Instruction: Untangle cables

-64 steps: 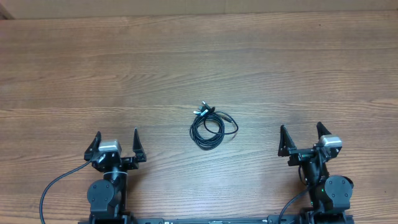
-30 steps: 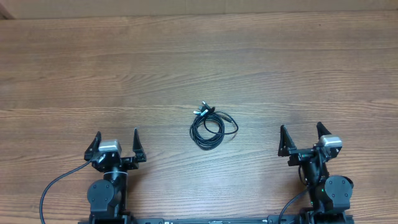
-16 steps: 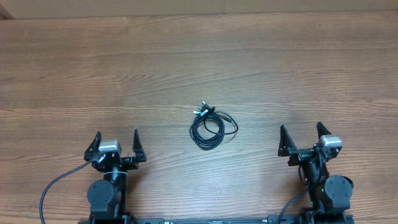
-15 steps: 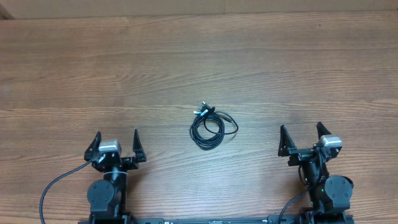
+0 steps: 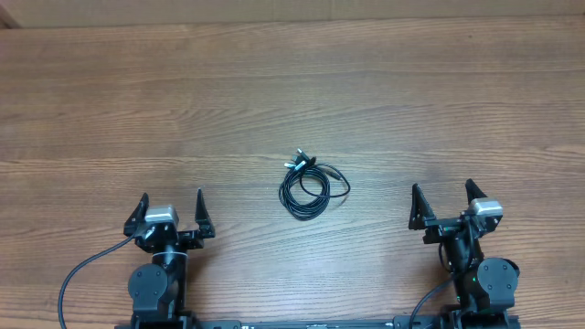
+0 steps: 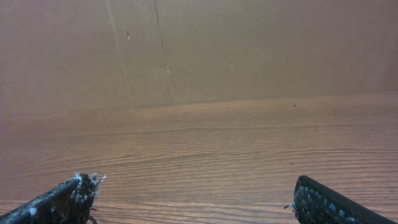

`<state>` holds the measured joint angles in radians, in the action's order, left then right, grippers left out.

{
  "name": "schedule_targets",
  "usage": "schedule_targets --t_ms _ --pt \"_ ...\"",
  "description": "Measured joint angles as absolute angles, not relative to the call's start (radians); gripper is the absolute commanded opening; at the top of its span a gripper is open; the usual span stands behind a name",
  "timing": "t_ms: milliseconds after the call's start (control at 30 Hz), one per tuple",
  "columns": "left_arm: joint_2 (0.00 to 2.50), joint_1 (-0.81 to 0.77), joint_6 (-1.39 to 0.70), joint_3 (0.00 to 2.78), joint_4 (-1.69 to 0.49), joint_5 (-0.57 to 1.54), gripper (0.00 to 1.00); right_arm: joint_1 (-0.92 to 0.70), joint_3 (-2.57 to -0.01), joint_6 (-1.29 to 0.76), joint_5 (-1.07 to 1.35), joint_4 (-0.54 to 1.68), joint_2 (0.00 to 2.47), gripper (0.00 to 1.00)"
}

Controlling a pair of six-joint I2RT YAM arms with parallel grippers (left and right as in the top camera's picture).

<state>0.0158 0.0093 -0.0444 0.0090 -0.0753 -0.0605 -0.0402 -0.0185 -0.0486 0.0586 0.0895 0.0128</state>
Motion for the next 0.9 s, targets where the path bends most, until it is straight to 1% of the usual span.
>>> schedule_targets --t_ms 667,767,900 --pt "0.016 0.009 -0.044 0.009 -0.075 -0.06 1.0 -0.04 -0.019 -0.05 0.064 0.089 0.013 1.0" --pt "0.016 0.009 -0.044 0.009 -0.075 -0.06 1.0 -0.04 -0.019 -0.055 0.111 0.076 0.013 1.0" --pt "0.016 0.009 -0.044 0.009 -0.075 -0.06 1.0 -0.04 -0.019 -0.133 0.289 0.062 0.013 1.0"
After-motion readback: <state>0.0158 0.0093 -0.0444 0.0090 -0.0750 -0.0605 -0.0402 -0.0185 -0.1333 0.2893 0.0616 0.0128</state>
